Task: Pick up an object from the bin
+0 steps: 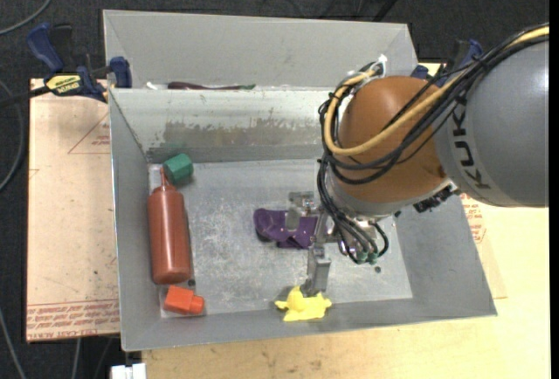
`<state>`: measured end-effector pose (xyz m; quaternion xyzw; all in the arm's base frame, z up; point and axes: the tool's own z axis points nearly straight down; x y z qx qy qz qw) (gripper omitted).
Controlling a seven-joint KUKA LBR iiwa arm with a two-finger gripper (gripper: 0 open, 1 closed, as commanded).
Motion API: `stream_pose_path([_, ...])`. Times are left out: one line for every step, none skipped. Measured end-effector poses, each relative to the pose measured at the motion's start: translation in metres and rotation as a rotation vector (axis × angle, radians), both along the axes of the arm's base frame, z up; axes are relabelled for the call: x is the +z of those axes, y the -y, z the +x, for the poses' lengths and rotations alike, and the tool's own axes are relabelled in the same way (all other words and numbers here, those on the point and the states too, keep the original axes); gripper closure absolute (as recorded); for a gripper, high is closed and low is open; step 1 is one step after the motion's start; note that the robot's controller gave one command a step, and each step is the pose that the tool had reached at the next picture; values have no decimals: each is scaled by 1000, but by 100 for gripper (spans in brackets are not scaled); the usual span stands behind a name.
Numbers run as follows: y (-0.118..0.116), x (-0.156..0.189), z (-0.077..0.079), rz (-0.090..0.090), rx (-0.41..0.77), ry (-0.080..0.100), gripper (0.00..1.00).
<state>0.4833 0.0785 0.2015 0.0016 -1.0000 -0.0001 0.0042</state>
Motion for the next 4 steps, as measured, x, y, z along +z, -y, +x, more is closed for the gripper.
stream_pose_path([1,4,2,1,-3,8,0])
stream_pose_path([30,-65,38,1,35,11,0])
stream_pose_path([52,-121,64,2,-101,9,0])
stream_pose_path([48,-134,68,1,-88,12,0])
